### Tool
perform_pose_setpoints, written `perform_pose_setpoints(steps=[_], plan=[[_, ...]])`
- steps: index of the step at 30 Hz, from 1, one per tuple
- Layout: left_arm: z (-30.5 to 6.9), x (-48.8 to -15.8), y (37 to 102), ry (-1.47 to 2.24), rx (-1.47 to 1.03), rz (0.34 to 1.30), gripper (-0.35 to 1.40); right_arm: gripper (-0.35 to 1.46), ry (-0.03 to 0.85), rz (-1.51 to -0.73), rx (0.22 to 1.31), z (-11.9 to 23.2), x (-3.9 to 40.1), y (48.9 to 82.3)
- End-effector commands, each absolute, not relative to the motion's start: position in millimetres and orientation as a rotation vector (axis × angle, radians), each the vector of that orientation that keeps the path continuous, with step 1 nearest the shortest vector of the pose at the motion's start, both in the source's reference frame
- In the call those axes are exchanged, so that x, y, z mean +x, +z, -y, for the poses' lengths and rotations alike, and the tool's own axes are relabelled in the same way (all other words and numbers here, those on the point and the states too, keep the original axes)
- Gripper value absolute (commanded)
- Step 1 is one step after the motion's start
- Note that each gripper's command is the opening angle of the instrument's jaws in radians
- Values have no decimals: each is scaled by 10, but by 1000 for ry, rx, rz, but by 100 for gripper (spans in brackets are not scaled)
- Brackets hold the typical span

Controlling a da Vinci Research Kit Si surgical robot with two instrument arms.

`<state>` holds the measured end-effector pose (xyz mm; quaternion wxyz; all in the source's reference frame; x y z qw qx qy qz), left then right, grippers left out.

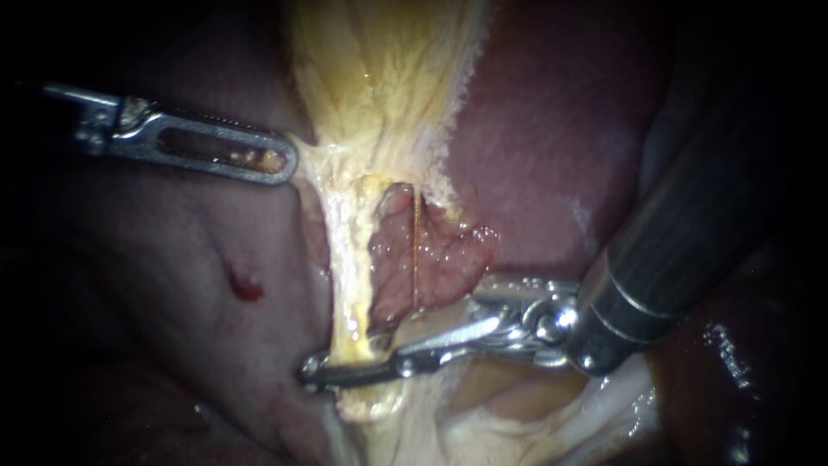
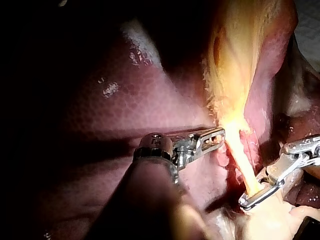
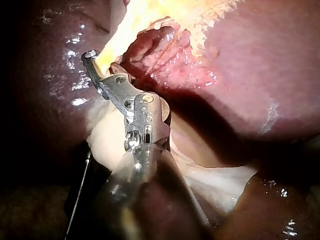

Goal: Going back first clip left tube

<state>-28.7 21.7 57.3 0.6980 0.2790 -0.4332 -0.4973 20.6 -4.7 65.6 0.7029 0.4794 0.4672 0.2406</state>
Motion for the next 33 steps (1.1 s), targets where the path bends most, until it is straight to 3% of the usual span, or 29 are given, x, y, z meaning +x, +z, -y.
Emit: perform_pose_setpoints(steps=[1, 8, 12, 16, 21, 33], plan=[[-217, -287, 573, -1109, 622, 966, -35, -35, 535, -1040, 1067, 48, 206, 656], [-217, -287, 573, -1108, 622, 966, -35, -35, 535, -1037, 1066, 48, 206, 656], [-217, -287, 573, -1109, 622, 966, -35, 26, 512, -1079, 1054, 47, 209, 657], [-217, -287, 573, -1109, 622, 966, -35, 46, 461, -1138, 987, 44, 218, 661], [-216, -287, 572, -1109, 621, 966, -35, 50, 403, -1178, 907, 40, 222, 667], [-216, -288, 571, -1107, 624, 966, -35, 50, 358, -1215, 806, 24, 202, 693]])
